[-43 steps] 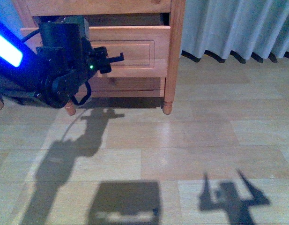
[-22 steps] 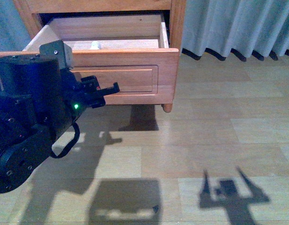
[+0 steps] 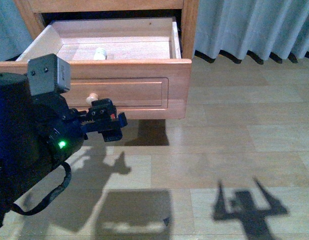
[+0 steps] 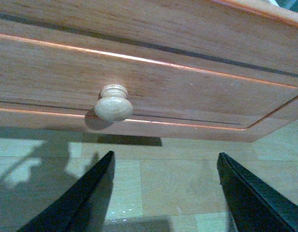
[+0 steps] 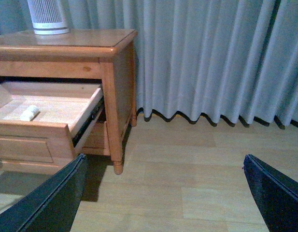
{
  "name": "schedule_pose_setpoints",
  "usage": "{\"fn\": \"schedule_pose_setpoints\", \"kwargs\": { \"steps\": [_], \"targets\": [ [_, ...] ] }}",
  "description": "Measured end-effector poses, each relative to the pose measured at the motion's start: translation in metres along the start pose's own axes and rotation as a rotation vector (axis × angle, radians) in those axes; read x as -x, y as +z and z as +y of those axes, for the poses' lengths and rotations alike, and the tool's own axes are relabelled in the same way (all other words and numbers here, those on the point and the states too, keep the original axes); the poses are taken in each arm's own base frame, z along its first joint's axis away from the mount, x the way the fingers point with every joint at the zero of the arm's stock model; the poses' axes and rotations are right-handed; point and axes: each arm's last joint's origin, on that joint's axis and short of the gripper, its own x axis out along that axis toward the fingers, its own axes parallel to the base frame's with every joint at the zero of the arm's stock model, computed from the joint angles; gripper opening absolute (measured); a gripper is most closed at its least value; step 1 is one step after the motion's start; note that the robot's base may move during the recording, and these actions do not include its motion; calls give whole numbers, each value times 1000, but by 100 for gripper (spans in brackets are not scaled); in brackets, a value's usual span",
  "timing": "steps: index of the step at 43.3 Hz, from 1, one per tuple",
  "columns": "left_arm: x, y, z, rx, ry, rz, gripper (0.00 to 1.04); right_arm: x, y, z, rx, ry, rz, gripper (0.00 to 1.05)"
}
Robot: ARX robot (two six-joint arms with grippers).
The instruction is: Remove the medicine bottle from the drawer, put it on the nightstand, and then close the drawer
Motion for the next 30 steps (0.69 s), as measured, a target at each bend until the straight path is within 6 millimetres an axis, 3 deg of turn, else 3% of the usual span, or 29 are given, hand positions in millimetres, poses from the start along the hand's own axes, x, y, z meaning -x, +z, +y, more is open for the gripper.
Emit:
{"fn": "schedule_pose_setpoints", "kwargs": {
  "steps": [3, 9, 15, 21, 25, 30],
  "targets": [
    [10, 10, -3, 14, -20, -3, 83, 0, 0, 0, 0, 0, 0, 98],
    [30, 32, -6, 36, -54, -14, 100, 0, 0, 0, 0, 0, 0, 98],
    [65, 77, -1, 47, -69, -60, 98, 0, 0, 0, 0, 0, 0, 98],
    [116, 119, 0, 6, -70, -150, 97, 0, 0, 0, 0, 0, 0, 98],
    [148, 127, 0, -85, 100, -304, 85, 0, 0, 0, 0, 0, 0, 98],
    [190, 121, 4, -160, 231, -331, 69, 0, 0, 0, 0, 0, 0, 98]
  ]
}}
